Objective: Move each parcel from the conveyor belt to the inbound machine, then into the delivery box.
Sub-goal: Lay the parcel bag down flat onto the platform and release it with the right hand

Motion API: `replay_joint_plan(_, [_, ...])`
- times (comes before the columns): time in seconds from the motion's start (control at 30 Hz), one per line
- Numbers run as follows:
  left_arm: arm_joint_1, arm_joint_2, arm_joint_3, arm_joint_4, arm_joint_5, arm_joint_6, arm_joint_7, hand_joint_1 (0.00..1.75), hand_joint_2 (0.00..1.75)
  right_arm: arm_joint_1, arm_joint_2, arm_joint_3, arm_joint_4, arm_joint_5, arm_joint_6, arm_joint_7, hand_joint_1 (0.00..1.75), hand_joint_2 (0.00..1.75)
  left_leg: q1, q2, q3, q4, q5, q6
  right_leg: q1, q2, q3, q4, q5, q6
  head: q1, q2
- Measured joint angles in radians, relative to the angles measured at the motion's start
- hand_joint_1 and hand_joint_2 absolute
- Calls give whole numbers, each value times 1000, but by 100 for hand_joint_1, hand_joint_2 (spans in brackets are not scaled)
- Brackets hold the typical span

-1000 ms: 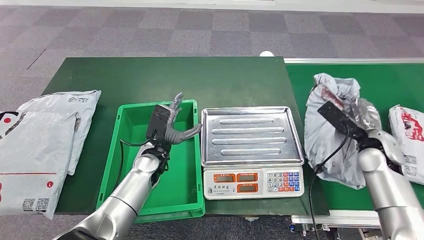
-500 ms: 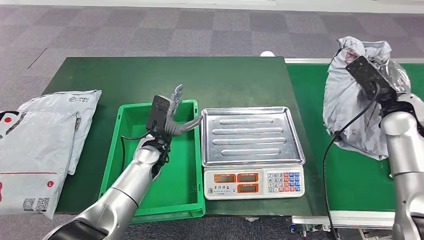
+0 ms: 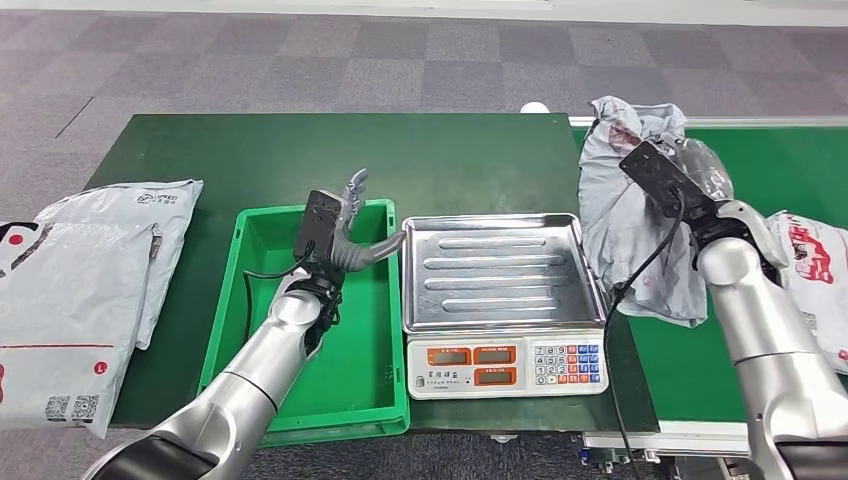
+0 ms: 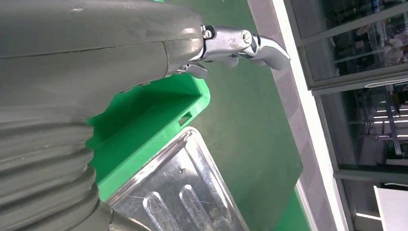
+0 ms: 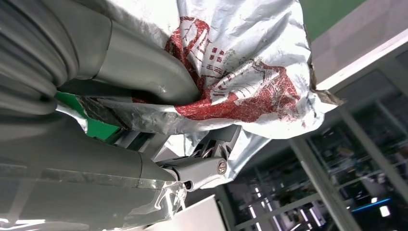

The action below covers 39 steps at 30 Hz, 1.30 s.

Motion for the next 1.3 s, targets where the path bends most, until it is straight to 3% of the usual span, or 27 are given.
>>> replay_joint_plan(0.33, [-18,0,0,11,4,10,3,0,175,32,111,158,-25,4,24,0,175,175,1,1,1,0,0,-1,1,1,0,0,0,-1,0,0])
replay_joint_plan(0.7, [-11,8,0,13,11,6,-1,0,175,121,119,255,-94,-34,55,-15,171,175,1,0,0,0,-1,0,1,1,0,0,-1,-1,0,0])
replay_joint_plan(0.83, [-10,10,0,13,16,2,0,0,175,148,122,292,-97,-33,57,-18,0,175,1,0,0,0,-1,0,1,1,0,0,-1,-1,0,0])
replay_joint_plan(1.1, [-1,10,0,2,14,14,0,0,175,171,170,316,-56,-29,-16,-19,0,175,1,0,0,0,-1,-1,1,1,-1,0,-1,-1,0,0])
replay_joint_plan(1.3, [6,10,-3,-7,-4,32,-8,0,175,153,182,271,-1,-125,-3,-88,0,175,1,0,0,0,-1,0,1,1,0,0,-1,-1,0,0])
